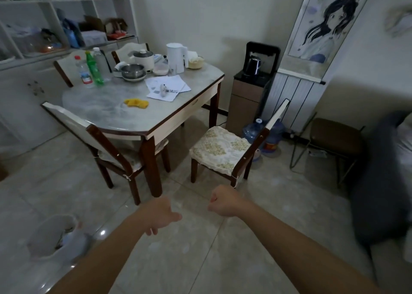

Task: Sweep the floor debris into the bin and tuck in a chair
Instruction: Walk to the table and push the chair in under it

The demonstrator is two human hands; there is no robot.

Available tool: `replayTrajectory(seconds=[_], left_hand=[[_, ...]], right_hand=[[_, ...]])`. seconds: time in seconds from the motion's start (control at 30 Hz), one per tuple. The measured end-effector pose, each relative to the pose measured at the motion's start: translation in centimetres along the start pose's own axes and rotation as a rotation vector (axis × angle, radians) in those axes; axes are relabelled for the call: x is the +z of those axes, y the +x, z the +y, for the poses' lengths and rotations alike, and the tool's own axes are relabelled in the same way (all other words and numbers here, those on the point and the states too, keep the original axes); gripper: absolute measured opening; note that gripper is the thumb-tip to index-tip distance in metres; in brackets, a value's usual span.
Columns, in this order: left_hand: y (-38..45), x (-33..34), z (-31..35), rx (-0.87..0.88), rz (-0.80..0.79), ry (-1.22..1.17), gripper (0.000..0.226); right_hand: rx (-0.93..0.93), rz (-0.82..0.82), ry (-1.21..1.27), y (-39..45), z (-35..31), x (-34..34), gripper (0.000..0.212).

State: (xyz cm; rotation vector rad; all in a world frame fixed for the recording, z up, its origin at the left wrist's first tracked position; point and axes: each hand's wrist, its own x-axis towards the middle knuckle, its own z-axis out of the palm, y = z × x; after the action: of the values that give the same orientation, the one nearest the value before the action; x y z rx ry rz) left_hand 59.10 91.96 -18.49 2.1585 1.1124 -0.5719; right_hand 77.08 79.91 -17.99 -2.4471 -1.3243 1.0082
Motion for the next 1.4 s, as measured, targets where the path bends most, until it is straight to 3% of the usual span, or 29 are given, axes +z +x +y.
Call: replayTrajectory(seconds=[0.2,0.37,0.57,0.67,0.77,1.0,1.2,1.4], left_hand=[[7.8,-1.5,6.7,-0.008,-0.002,-0.001,0.044],[15.2,-3.2,11.8,-0.031,0.011,-0.065,0.033],[21.9,-5.3,18.8,-0.027,0.029,-0.019,0.046],[25.1,-5.8,22.1,-0.076,0.013,-0.079,0.041],[28.2,-6.2,25.2,-0.106,0.013,-0.134,0.051],[34.8,-5.9,33.9,-0.195,0.095,-0.277,0.031],[37.9,-4.7,40.7,-0.351,0.057,-0.680,0.050],[40.7,-4.6,44.1,-0.537,0.027,-1.068,0.065]], right_hand=[[-0.040,-0.031,-0.054,6.0,5.3,-5.9,0.028],[-0.034,-0.046,-0.087,12.3,8.8,-11.0,0.029],[-0.081,-0.050,-0.078,18.4,11.6,-17.8,0.037],[-0.097,-0.052,-0.099,21.5,13.3,-21.1,0.036],[-0.139,-0.055,-0.119,24.9,15.7,-24.2,0.042],[-0.262,-0.118,-0.189,32.7,23.1,-31.2,0.050],[-0.297,-0.203,-0.216,37.5,28.7,-37.7,0.038],[-0.344,-0.198,-0.222,41.8,32.4,-41.3,0.044]])
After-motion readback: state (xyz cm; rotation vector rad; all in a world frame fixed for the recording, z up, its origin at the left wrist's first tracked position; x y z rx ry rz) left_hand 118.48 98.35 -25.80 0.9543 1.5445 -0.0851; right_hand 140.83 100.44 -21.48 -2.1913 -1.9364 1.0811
